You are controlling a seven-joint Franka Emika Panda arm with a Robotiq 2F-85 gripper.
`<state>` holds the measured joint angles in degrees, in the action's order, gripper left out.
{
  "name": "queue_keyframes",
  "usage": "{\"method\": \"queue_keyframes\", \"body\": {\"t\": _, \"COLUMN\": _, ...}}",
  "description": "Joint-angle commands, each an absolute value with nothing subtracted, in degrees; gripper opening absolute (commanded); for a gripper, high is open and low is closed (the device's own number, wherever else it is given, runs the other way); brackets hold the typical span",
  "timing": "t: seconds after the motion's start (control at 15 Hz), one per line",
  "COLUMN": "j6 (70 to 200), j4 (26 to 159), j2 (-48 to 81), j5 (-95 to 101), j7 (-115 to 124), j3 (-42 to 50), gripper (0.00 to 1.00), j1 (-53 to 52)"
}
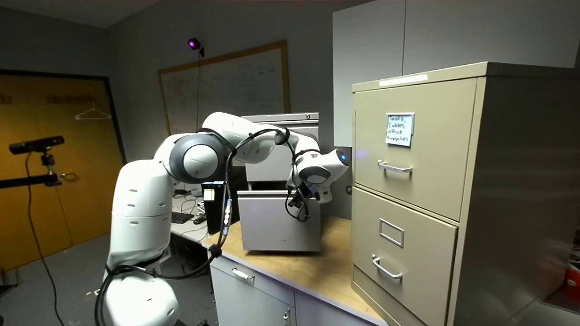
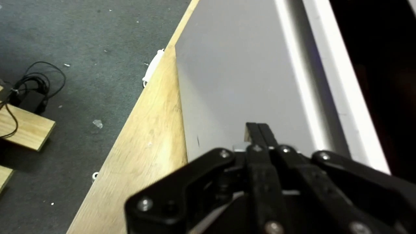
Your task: Close the bottom drawer
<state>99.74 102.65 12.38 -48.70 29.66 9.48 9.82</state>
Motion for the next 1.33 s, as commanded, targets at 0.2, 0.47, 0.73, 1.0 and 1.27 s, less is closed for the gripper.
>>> {"method": "queue_keyframes", "body": {"t": 0.2, "j6": 97.07, "j4": 90.46, "j2": 23.90, "j5": -56.37, "j7": 36.59, "j3": 8.18, "gripper": 0.00, "j1": 10.20}}
{"method": "queue_keyframes", "body": {"t": 0.47, "j6": 94.74, "j4": 83.81, "j2": 27.86, "j5": -66.20, "j7": 38.81, "j3": 7.06, "gripper": 0.00, "j1": 10.87}}
{"method": "queue_keyframes", "body": {"t": 0.73, "j6": 94.49, "j4": 74.71, "j2": 32.98, "j5": -68.73, "j7": 41.77, "j3": 6.32, "gripper": 0.00, "j1": 10.31}}
{"method": "queue_keyframes", "body": {"t": 1.0, "j6": 94.42, "j4": 66.41, "j2": 38.16, "j5": -67.61, "j7": 45.03, "j3": 4.92, "gripper": 0.00, "j1": 9.68}}
{"method": "queue_keyframes", "body": {"t": 1.27, "j6": 94.23, "j4": 58.04, "j2": 42.44, "j5": -65.24, "j7": 48.55, "j3": 4.14, "gripper": 0.00, "j1": 9.09}}
